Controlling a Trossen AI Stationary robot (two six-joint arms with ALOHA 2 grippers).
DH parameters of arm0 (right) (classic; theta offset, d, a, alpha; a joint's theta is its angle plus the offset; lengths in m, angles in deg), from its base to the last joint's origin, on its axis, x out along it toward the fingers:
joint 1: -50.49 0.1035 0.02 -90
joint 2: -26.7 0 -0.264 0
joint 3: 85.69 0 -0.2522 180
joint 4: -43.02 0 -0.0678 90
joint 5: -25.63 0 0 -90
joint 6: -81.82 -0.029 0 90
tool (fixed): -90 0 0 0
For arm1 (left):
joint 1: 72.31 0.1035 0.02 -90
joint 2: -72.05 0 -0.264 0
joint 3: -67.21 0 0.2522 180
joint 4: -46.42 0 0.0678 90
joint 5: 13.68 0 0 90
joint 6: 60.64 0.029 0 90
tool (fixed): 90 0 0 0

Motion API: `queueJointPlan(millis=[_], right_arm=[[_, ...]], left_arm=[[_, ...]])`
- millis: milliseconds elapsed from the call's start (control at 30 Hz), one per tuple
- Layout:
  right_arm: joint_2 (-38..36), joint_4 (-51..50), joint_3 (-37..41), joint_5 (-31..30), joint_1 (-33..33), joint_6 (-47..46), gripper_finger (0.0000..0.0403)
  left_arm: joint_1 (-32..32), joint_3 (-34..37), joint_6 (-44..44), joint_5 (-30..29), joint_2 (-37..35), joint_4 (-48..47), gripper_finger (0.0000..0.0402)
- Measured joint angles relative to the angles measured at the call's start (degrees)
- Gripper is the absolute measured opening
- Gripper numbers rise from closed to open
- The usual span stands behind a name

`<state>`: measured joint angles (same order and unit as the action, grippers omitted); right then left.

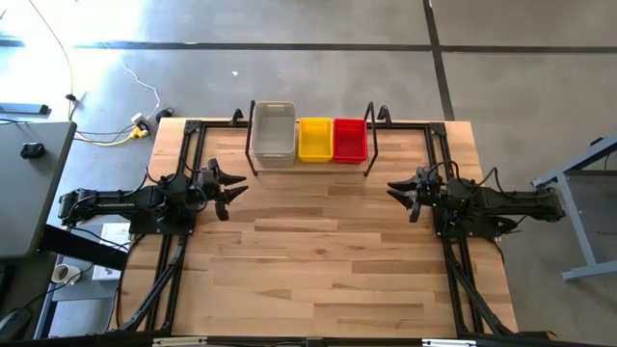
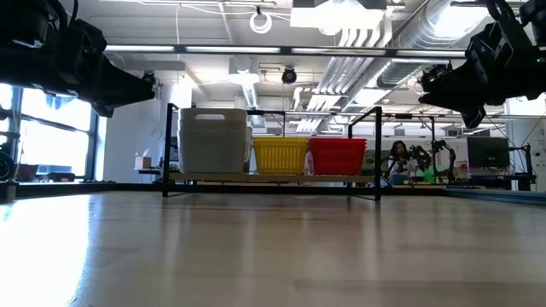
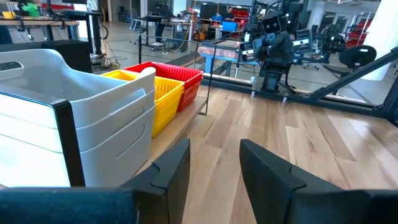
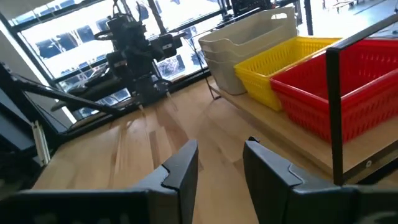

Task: Stack baskets on shelf by color
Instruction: Return to Home Position

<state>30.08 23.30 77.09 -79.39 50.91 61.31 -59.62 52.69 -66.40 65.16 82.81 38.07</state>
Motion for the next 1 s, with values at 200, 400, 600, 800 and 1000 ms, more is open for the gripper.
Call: queueJointPlan(millis=[200, 400, 600, 800, 1000], right_arm=[[0.0, -0.17, -0.02, 1.78, -0.02, -1.51, 0.0114], [0.0, -0.22, -0.02, 1.81, -0.02, -1.51, 0.0114], [0.0, -0.24, -0.03, 1.85, -0.02, -1.51, 0.0114], [0.0, -0.26, -0.04, 1.88, -0.02, -1.52, 0.0114], [0.0, -0.28, -0.04, 1.9, -0.02, -1.53, 0.0114]], left_arm=[[0.02, 0.0, 0.0, 0.02, 0.0, 0.0, 0.0131], [0.02, 0.0, 0.0, 0.02, 0.0, 0.0, 0.0131], [0.02, 0.0, -0.02, 0.04, 0.0, 0.0, 0.0131], [0.02, 0.0, -0.02, 0.04, 0.0, 0.0, 0.0131], [0.02, 0.0, 0.0, 0.04, 0.0, 0.0, 0.0131]])
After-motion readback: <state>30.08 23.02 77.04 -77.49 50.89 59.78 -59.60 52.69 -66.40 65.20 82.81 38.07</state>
